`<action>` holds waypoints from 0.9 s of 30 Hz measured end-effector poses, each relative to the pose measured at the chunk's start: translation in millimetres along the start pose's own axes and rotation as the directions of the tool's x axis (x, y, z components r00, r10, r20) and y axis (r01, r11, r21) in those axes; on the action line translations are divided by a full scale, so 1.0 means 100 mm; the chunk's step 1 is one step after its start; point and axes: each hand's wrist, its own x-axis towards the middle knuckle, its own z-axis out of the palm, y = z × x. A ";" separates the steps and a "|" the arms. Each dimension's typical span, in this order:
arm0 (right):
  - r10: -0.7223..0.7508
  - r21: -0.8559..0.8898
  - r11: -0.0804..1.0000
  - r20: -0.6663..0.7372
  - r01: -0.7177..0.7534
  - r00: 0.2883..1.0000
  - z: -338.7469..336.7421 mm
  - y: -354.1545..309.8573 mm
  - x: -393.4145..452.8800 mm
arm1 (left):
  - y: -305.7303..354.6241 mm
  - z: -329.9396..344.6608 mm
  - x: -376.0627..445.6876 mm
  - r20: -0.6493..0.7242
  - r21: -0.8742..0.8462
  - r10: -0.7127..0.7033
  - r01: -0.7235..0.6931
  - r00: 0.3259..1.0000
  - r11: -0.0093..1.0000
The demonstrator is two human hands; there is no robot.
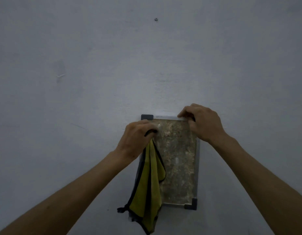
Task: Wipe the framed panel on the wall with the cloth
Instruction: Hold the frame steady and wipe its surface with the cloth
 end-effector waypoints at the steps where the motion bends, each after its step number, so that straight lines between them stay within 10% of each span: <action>1: 0.002 0.003 1.000 -0.002 -0.002 1.000 0.00 0.00 0.00 | -0.01 -0.02 0.02 0.033 0.011 0.030 -0.030 0.999 0.999; 6: 0.008 0.007 1.000 -0.011 -0.007 1.000 0.00 -0.01 0.00 | -0.01 0.00 0.12 -0.119 0.031 -0.035 0.039 0.992 0.999; 11: 0.008 0.015 1.000 0.001 -0.008 1.000 -0.01 0.00 0.00 | 0.15 0.08 -0.05 0.114 0.047 0.092 -0.098 0.989 0.994; 17: -0.009 0.023 1.000 0.044 0.008 0.999 -0.06 0.06 0.02 | 0.08 0.08 0.16 -0.222 0.008 -0.133 0.139 0.966 0.990; 22: 0.011 0.013 1.000 0.043 -0.011 0.999 -0.06 0.07 0.03 | 0.15 0.08 0.03 0.081 0.038 0.059 -0.063 0.995 0.997; 27: 0.017 0.016 1.000 0.040 -0.018 0.999 -0.06 0.06 0.03 | 0.08 0.05 0.20 -0.137 0.047 -0.074 0.081 0.988 0.996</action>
